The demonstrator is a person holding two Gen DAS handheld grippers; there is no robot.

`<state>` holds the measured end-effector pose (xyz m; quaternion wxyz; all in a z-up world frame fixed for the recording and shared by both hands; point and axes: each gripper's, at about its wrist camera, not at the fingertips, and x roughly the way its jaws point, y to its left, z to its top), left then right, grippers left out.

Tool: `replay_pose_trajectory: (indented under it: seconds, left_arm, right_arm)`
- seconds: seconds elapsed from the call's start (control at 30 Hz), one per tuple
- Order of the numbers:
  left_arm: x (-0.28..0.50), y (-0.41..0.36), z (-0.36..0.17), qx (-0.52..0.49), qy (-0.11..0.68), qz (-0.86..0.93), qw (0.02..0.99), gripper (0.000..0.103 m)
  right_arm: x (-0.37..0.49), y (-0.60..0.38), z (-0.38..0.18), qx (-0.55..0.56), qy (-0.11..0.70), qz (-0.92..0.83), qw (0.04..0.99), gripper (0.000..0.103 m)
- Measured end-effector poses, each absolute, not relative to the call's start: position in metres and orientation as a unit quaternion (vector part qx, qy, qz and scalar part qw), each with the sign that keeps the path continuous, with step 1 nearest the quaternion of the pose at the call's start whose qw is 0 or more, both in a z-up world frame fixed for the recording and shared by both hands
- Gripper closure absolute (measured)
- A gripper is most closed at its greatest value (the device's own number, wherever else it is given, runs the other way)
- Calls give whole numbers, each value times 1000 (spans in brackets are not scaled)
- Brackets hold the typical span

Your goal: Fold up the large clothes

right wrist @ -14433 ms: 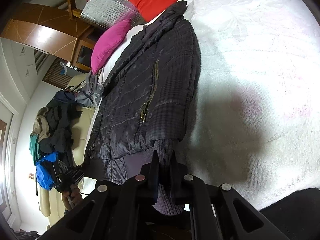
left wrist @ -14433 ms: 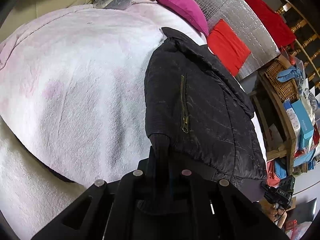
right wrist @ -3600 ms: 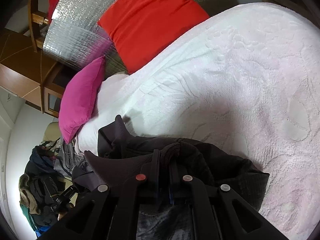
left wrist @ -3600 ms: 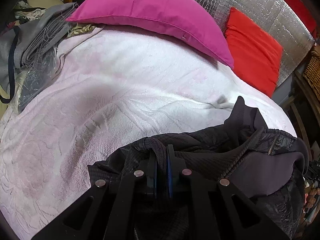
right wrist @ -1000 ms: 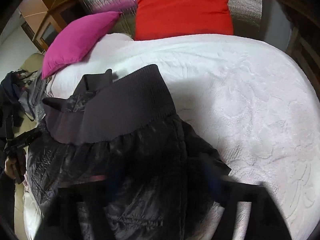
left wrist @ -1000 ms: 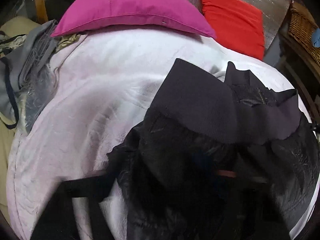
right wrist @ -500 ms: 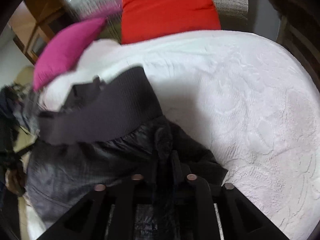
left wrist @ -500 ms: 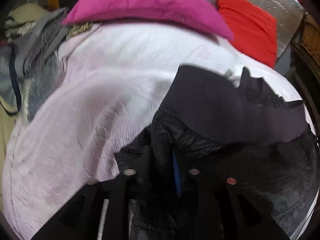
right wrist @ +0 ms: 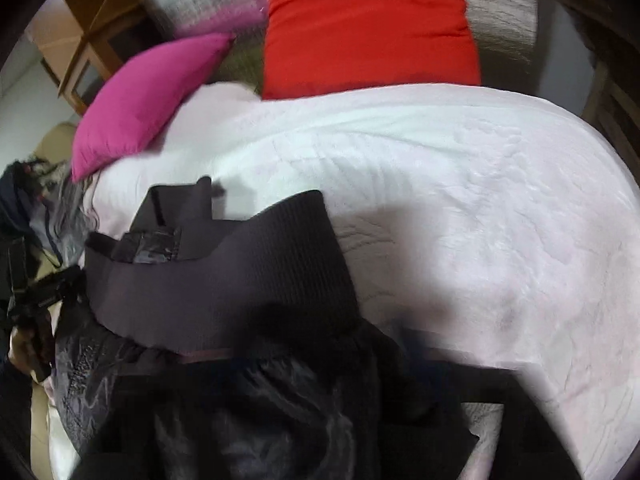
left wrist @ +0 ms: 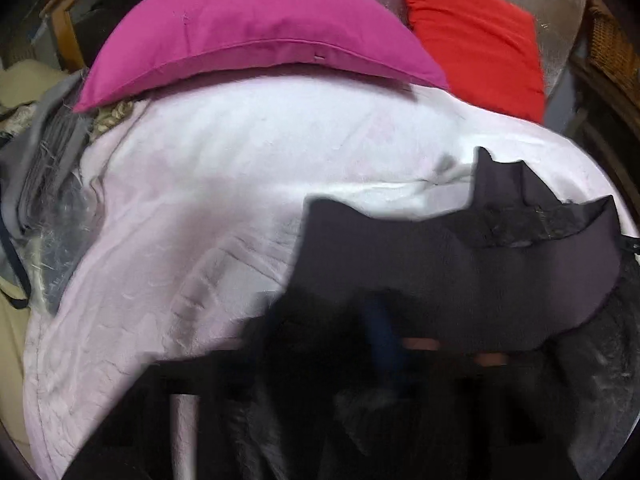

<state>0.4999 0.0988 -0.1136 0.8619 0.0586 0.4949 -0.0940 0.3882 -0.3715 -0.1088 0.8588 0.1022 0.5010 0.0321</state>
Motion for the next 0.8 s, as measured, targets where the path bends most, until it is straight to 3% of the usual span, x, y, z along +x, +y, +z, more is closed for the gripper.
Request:
replay_pose_trajectory:
  seconds: [0.2, 0.3, 0.5, 0.53, 0.57, 0.6, 0.63, 0.67, 0.7, 0.8]
  left_arm:
    - [512, 128, -123, -38, 503, -84, 860, 98]
    - [515, 121, -136, -27, 518, -70, 852, 97]
    - [507, 124, -119, -55, 498, -65, 863, 94]
    - [502, 125, -114, -54, 492, -63, 867, 92]
    - [496, 126, -108, -45, 486, -50, 871, 79]
    - [491, 127, -103, -40, 482, -38, 875, 55]
    - [480, 130, -94, -37, 473, -25, 880, 41]
    - [473, 133, -87, -43, 445, -18, 894, 22]
    - [460, 136, -78, -39, 423, -4, 905, 18]
    - [423, 141, -58, -16, 391, 10, 920, 18]
  right_arm:
    - [385, -393, -107, 138, 474, -2, 870, 91]
    - [391, -389, -133, 135, 503, -14, 854, 91]
    - [379, -394, -108, 163, 467, -8, 869, 86]
    - [377, -393, -101, 161, 462, -12, 872, 85]
    - [370, -395, -93, 164, 454, -16, 876, 84]
    - [365, -396, -88, 169, 449, -19, 877, 74]
    - [360, -397, -83, 173, 445, -24, 878, 38]
    - [350, -398, -74, 181, 438, -28, 880, 18]
    - [343, -399, -68, 184, 427, -27, 885, 3]
    - [317, -396, -49, 192, 404, -20, 894, 4]
